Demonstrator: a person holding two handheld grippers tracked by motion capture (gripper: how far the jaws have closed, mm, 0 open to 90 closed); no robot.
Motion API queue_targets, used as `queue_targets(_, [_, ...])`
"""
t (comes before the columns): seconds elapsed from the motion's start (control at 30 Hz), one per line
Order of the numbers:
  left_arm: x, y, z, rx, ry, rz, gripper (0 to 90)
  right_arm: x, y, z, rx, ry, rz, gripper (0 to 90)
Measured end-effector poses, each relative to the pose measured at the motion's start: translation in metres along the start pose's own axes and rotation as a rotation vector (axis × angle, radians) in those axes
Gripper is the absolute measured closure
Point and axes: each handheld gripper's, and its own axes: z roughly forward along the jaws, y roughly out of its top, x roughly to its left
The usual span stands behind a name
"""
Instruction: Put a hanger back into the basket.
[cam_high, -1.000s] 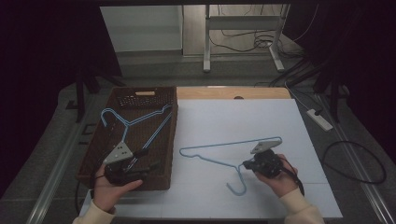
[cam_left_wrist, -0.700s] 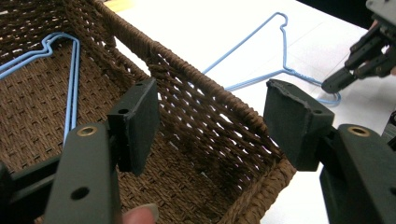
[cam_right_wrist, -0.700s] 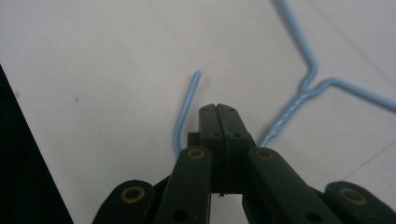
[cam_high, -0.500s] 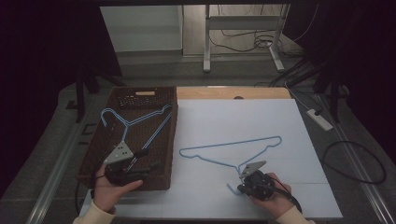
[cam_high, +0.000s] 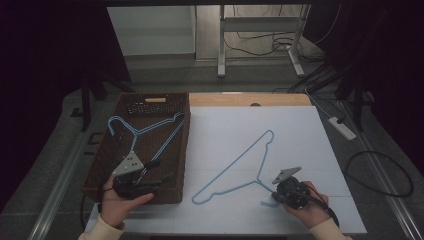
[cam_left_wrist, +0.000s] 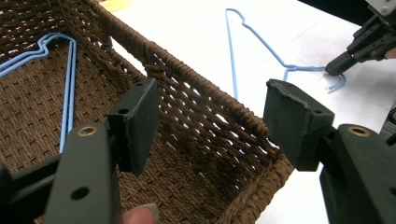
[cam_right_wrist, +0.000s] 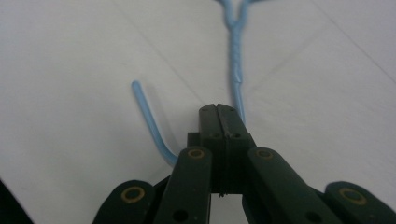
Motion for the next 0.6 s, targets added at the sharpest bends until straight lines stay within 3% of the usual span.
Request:
queue_targets(0.2, [0.0, 0.0, 0.001, 0.003, -0.001, -0.002, 35.6, -0.009, -0.004, -0.001, -0.011, 0.002, 0.021, 89.8])
queue_targets(0.4, [0.0, 0.0, 0.001, 0.001, -0.001, -0.002, 35.6, -0.007, 0.002, -0.007, -0.04, 0.001, -0.007, 89.6])
queue_targets(0.43, [0.0, 0.0, 0.001, 0.001, -0.001, -0.002, 35.6, -0.008, 0.004, -0.01, -0.05, -0.005, -0.01, 87.9])
queue_targets(0.5, [-0.001, 0.0, 0.001, 0.0, -0.001, -0.002, 35.5, -0.012, 0.009, -0.015, -0.057, -0.034, -0.014, 72.4])
queue_targets(0.6, [-0.001, 0.0, 0.001, 0.0, -0.001, -0.002, 35.5, -0.021, 0.016, -0.018, -0.024, -0.054, -0.012, 59.3])
